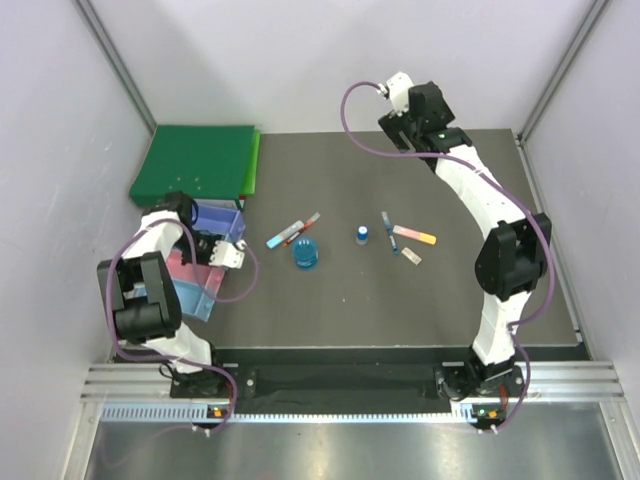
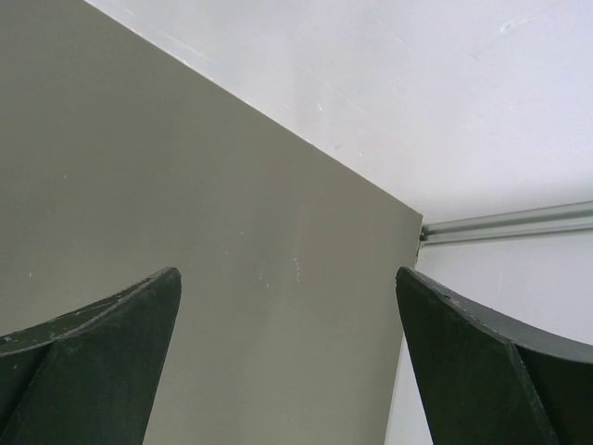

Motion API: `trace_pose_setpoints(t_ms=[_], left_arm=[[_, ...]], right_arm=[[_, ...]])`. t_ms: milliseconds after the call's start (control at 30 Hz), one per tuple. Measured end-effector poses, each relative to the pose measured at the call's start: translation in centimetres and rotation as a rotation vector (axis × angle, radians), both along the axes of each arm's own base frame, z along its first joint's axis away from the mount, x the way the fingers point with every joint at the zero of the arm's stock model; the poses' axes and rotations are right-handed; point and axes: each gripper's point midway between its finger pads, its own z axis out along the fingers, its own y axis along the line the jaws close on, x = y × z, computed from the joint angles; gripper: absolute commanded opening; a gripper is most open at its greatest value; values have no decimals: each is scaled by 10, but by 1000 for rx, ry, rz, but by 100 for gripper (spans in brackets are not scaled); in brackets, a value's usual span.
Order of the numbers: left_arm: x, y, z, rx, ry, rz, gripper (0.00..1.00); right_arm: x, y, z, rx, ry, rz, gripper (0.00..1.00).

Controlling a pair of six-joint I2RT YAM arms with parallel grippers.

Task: Sort the stationery into containers
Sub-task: Move the storage box to the center of the board.

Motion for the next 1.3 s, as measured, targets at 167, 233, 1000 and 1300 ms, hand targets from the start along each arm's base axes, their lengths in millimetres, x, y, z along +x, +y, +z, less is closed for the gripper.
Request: trace_pose_setpoints(t_ms=[167,233,1000,1300], left_arm=[[11,-13,0,-28,1,-26,0],[16,-21,0,-35,1,-47,0],[11,-114,-1,-141,67,-263,0],[13,-143,-1,-181,82,-331,0]], right_arm=[[-1,-1,-8,-6,10,-4,99],[-1,-1,-10,-8,14,-6,100],[-4,-3,-18,-6,23,-15,100],[-10,-5,-11,10,10,-20,100]])
